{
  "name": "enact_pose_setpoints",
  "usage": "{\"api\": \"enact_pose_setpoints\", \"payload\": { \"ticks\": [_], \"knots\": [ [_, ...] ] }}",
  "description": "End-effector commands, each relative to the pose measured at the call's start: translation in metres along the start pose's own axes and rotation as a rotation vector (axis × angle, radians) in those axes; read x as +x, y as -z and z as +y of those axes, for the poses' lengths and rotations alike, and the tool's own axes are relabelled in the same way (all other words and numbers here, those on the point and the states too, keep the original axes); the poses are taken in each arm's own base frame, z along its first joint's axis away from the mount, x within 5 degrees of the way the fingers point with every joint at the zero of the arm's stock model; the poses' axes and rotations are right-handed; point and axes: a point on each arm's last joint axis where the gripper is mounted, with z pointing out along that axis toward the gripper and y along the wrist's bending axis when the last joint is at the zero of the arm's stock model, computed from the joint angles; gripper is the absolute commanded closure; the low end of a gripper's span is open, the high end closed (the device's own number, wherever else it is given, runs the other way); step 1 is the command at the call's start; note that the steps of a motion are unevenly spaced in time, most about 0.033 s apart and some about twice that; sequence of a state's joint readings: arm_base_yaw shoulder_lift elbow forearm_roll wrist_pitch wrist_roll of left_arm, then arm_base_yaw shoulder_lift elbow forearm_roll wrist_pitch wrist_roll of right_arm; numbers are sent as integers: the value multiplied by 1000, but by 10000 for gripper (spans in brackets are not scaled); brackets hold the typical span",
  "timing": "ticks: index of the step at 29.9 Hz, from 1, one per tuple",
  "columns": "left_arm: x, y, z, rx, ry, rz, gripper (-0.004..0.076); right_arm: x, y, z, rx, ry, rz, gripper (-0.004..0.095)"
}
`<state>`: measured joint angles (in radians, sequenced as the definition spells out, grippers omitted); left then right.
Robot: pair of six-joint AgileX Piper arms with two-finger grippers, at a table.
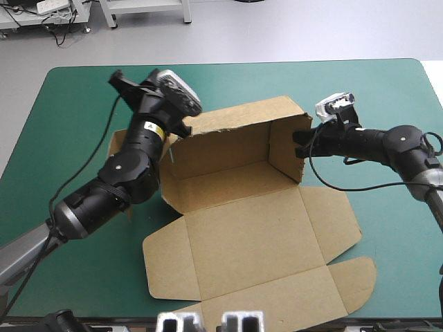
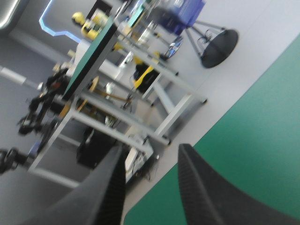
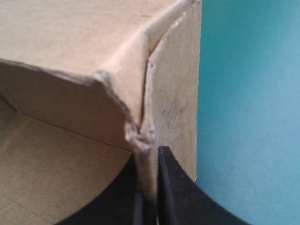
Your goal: Fold the box
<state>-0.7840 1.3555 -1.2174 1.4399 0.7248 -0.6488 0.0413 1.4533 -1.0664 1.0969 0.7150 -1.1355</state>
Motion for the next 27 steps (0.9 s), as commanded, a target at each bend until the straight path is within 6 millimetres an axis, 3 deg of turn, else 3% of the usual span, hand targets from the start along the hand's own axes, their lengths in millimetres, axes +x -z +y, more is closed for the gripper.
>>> {"api": "enact_pose_setpoints", "payload": {
  "ticks": [1,5,9,12,19,27],
  "knots": [
    [19,-3,49,-188,94,77,545,-42,17,26,-7,-51,-122,909],
    [55,-14,81,-338,173,225,636,-61,24,44,24,-59,-48,909],
    [84,-16,108,-441,256,314,732,-65,29,62,40,-45,95,909],
    [102,-15,123,-473,340,365,730,-61,28,66,75,-53,185,909],
    [139,-16,126,-353,605,518,730,-35,-10,44,108,-112,421,909],
    [143,-17,109,-131,669,587,731,-28,-69,10,173,-53,326,888]
  ]
}}
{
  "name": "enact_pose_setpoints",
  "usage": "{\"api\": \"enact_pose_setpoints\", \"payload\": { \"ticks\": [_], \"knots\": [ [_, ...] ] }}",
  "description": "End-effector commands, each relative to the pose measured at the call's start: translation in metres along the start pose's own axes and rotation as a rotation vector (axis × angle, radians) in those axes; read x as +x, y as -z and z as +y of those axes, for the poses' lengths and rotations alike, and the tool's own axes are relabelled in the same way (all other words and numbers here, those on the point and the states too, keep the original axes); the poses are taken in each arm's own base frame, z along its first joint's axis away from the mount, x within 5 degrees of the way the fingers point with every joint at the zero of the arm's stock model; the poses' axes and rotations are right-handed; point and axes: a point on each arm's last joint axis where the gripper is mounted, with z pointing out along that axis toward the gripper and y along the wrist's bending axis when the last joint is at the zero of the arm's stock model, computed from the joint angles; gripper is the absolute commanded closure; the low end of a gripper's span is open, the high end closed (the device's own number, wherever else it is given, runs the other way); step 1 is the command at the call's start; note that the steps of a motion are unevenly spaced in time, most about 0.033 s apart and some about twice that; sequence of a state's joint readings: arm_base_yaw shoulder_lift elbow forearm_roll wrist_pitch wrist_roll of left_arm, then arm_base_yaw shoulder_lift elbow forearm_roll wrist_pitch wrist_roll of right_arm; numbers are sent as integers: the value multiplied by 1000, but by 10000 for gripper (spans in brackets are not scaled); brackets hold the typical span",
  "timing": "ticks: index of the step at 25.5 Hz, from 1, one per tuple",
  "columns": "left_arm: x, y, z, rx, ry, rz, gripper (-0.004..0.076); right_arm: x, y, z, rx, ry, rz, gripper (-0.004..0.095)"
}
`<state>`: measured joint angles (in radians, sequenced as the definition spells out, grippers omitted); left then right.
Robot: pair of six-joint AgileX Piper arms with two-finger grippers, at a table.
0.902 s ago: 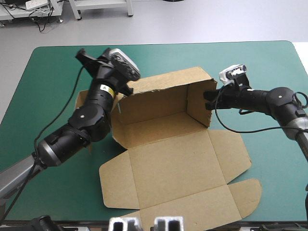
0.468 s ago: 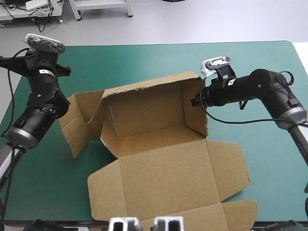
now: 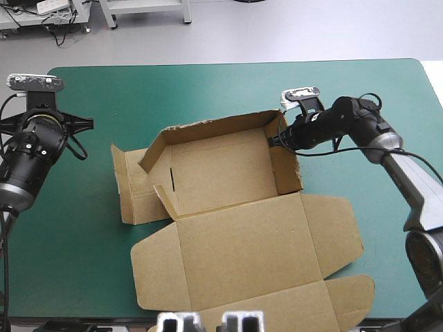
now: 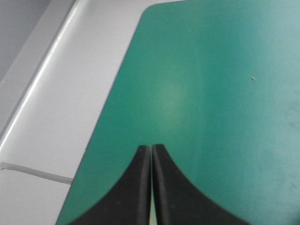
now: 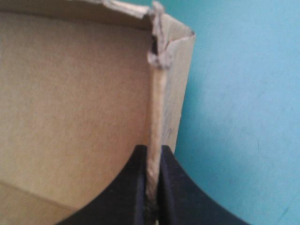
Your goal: Fold the box
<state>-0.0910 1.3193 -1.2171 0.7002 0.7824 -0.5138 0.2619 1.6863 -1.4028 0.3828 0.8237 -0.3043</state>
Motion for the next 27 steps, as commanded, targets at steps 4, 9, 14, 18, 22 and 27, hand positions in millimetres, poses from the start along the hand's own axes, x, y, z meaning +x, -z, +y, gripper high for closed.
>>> {"api": "enact_pose_setpoints", "payload": {
  "ticks": [4,9,14,18,22,27],
  "knots": [
    [-8,15,-2,109,-31,-48,731,-11,-24,-12,55,39,-93,708],
    [-10,15,-4,122,-69,-67,730,-12,-31,-14,67,123,-98,497],
    [-9,15,-4,124,-67,-61,731,-27,-7,-8,68,157,-148,495],
    [0,16,-6,148,-45,43,731,-49,43,2,127,235,-224,496],
    [8,16,-6,156,-22,131,732,-56,84,9,171,227,-236,496],
    [9,17,-7,169,-33,142,732,-38,106,15,152,130,-23,521]
  ]
}}
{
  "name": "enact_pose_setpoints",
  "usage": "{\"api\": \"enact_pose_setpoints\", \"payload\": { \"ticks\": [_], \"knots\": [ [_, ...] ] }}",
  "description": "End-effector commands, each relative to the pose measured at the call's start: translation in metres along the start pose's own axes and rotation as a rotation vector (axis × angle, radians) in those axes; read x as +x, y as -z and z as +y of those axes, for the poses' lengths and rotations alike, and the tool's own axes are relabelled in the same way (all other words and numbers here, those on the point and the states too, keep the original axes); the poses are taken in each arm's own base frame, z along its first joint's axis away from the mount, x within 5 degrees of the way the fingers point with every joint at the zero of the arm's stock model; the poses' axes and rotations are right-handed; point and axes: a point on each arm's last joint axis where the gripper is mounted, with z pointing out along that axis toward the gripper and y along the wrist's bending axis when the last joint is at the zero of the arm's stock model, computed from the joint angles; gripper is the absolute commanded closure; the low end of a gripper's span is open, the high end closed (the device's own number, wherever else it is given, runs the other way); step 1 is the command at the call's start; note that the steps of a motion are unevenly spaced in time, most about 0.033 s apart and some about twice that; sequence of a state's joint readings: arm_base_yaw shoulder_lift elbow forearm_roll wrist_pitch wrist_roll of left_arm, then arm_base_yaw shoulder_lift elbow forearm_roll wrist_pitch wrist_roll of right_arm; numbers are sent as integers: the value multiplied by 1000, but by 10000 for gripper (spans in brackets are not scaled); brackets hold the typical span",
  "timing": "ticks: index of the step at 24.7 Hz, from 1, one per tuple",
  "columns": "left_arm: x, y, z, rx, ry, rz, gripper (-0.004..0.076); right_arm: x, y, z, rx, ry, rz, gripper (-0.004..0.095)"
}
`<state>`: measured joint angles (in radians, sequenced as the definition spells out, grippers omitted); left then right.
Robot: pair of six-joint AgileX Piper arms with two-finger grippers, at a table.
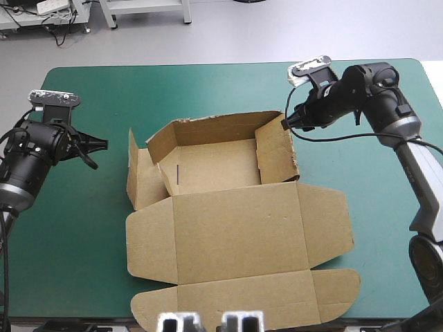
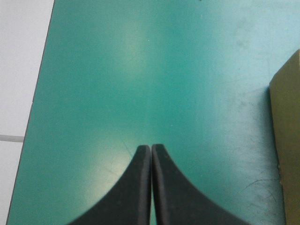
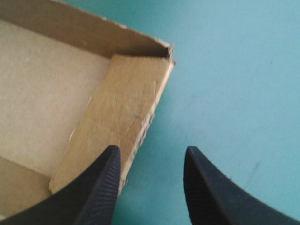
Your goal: Fold the box
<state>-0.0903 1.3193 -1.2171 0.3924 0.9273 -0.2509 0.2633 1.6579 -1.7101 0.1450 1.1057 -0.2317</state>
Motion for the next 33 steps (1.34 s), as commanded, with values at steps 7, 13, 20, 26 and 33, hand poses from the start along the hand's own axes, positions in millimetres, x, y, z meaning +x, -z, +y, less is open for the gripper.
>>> {"api": "enact_pose_setpoints", "payload": {
  "ticks": [7,13,20,26,33],
  "knots": [
    [-3,16,-5,114,45,-25,734,2,17,7,-50,-53,44,566],
    [-1,17,-10,170,87,1,734,4,-48,1,-101,-93,182,567],
    [-1,17,-12,184,96,2,734,4,-85,1,-157,-115,207,567],
    [-1,17,-12,189,100,3,734,4,-98,3,-192,-137,203,567],
    [-1,17,-13,195,-69,-10,734,11,-129,2,-228,-146,264,700]
  ]
}}
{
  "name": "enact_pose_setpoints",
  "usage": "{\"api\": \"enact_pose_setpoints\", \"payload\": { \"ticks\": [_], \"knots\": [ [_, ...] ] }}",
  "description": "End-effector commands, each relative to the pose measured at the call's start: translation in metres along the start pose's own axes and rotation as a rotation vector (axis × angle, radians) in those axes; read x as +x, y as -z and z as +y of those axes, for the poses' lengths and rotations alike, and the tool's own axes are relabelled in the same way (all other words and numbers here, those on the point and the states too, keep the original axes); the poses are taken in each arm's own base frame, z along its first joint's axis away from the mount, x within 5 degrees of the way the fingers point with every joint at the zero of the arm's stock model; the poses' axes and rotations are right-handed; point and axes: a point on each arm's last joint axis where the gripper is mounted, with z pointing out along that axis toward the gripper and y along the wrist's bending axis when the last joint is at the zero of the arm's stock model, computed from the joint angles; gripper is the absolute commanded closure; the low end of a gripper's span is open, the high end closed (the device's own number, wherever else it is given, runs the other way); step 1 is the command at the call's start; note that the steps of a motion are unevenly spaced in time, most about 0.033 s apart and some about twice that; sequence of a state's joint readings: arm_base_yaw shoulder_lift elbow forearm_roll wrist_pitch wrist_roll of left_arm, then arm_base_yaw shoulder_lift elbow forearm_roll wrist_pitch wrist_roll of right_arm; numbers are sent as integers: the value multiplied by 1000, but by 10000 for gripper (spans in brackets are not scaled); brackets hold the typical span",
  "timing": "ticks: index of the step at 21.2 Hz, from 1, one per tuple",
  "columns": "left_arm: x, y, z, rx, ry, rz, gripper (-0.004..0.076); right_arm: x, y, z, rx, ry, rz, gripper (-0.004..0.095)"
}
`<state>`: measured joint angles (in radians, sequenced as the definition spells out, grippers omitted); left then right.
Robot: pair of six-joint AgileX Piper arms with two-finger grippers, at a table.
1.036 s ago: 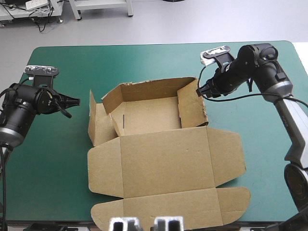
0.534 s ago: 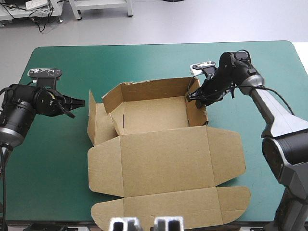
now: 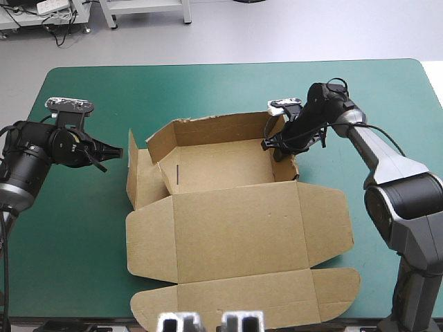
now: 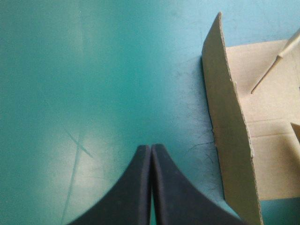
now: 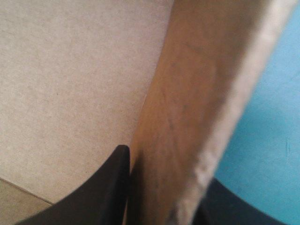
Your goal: Fold the box
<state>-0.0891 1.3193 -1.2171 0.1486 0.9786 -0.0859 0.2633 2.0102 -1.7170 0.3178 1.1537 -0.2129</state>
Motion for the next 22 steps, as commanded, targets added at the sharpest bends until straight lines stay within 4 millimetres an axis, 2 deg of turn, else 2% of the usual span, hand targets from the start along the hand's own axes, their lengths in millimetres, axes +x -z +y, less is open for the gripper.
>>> {"api": "enact_pose_setpoints", "payload": {
  "ticks": [1,2,4,7,8,9,10,11,12,13,14,17,18,22],
  "knots": [
    [-7,16,1,4,-82,-89,734,-6,16,8,-40,28,-71,864],
    [-8,16,1,0,-89,-90,734,-7,16,9,-47,24,-76,935],
    [-10,14,2,-11,-96,-108,734,-9,19,12,-71,12,-105,931],
    [-19,7,9,-46,-77,-160,733,-10,52,25,-105,24,-194,931],
    [-24,4,18,-58,-42,-194,730,-9,76,31,-102,45,-241,931],
    [-27,5,26,-69,-14,-217,730,-8,89,33,-100,55,-266,931],
    [-34,8,45,-83,72,-256,730,-4,118,36,-97,70,-321,931],
    [-36,10,54,-85,116,-270,730,-2,130,36,-93,71,-346,931],
    [-41,18,78,-83,210,-302,730,4,156,37,-86,74,-404,931],
    [-43,20,89,-68,246,-312,730,8,170,38,-82,77,-438,931],
    [-46,22,105,0,319,-328,730,15,194,41,-77,84,-497,931],
    [-49,24,130,132,487,-399,730,29,229,43,-58,92,-586,931],
    [-51,24,140,229,545,-450,730,37,248,44,-49,92,-634,931],
    [-53,15,145,465,581,-468,730,53,286,48,-113,90,-759,931]
  ]
}}
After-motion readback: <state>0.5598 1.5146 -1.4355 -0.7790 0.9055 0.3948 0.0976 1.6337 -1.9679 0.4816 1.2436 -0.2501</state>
